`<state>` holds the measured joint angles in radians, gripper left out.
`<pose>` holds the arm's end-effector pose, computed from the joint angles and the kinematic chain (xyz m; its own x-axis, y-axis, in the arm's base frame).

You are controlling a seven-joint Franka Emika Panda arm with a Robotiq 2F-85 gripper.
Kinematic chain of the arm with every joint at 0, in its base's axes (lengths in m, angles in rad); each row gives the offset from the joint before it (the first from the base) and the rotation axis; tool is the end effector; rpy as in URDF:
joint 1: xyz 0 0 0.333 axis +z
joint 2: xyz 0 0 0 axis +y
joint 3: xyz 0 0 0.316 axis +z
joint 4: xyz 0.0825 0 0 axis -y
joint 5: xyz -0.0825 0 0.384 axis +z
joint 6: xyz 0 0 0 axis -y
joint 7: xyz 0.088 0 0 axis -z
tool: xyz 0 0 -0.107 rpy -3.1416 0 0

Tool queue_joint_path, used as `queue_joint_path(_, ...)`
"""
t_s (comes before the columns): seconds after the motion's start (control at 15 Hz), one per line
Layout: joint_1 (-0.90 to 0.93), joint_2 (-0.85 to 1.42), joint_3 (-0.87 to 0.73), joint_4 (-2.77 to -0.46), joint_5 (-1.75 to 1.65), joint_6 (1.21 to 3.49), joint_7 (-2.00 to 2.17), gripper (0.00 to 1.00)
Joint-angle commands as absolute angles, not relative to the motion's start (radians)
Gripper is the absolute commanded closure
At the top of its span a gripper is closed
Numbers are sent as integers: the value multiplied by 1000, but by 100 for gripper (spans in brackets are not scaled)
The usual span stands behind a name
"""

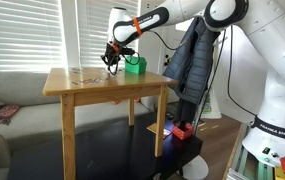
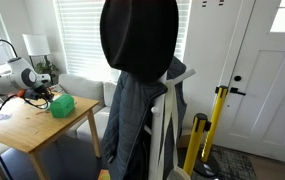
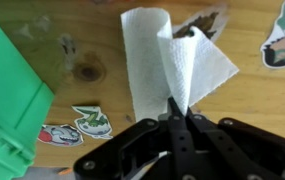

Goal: Pick up the white paper towel and wipe the table, put the white paper towel on the bottom right side of the table

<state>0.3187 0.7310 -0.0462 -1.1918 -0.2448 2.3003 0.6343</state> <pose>0.7522 0.2164 0.3923 0.8818 -0.1921 0.4306 -0.2141 -0.9768 0.0027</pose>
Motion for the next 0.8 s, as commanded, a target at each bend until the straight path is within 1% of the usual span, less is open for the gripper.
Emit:
queue_joint_path(0.0, 333, 822, -90, -1106, -249, 2424, 689, 100)
queue_joint_path(0.2, 323, 846, -68, -1092, -210, 2458, 647, 100)
queue_joint_path(0.33, 309, 837, -24, -1098, -172, 2439, 594, 100)
queue_joint_path(0.6, 294, 809, 32, -1111, -91, 2340, 475, 100)
queue_joint_path(0.73, 310, 803, 4, -1101, -104, 2261, 464, 100)
